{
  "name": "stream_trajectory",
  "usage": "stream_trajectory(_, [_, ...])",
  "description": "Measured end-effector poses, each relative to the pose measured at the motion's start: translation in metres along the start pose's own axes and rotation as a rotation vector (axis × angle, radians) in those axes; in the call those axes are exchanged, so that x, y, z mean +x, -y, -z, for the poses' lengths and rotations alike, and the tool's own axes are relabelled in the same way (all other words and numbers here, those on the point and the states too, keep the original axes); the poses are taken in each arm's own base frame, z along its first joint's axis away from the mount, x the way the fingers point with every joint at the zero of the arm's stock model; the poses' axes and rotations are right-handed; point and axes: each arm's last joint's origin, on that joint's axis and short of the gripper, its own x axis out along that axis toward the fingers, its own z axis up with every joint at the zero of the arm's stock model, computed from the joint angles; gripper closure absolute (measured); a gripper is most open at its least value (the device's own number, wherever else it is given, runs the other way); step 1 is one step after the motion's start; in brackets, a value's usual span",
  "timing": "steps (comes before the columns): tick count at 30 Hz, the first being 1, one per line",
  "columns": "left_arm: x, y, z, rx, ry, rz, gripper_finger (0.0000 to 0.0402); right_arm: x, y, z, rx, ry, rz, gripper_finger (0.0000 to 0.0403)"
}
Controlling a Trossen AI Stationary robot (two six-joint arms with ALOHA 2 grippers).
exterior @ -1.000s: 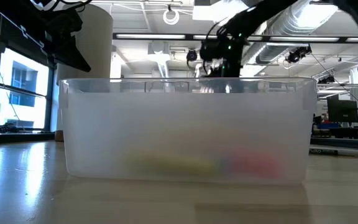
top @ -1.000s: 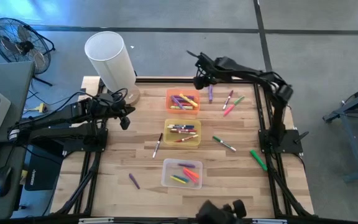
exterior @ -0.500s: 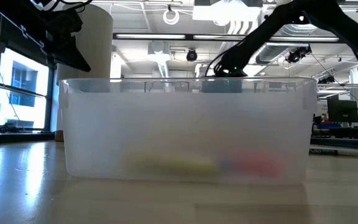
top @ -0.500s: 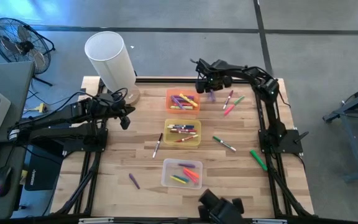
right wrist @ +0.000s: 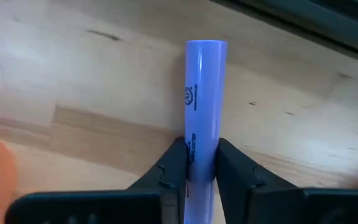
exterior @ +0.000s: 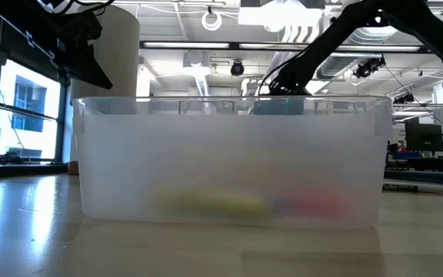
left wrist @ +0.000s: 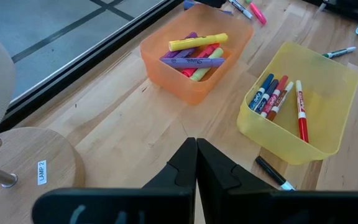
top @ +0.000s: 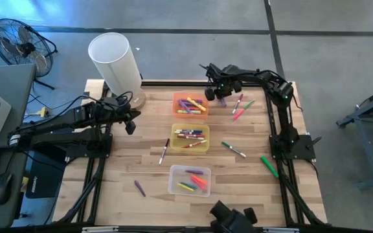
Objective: Pick & Place Markers
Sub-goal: Put the light purple highlighter pen into the orange bin
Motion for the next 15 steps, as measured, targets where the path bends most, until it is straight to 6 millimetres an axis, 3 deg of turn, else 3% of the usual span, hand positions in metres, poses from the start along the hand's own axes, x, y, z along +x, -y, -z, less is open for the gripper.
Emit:
stream_trajectory(3, [0.000, 0.000, 0.000, 0.000, 0.000, 0.000, 0.0402, -0.023, 0.007, 0.006, -0.001, 0.026, 0.020, 0.0352])
stream_trajectory(8, [0.000, 0.000, 0.000, 0.000, 0.000, 0.000, 0.0402, -0.105, 0.009, 0.012, -0.084, 0.292, 0.003, 0.0352])
stream_trajectory(10, [0.000, 0.000, 0.000, 0.000, 0.000, 0.000, 0.0402, -0.125, -0.002, 0.019, -0.181, 0.379, -0.030, 0.0352])
stream_trajectory(15, [0.000, 0.000, 0.000, 0.000, 0.000, 0.001, 0.0401, -0.172, -0.052, 0.034, -0.445, 0.633, -0.174, 0.0352])
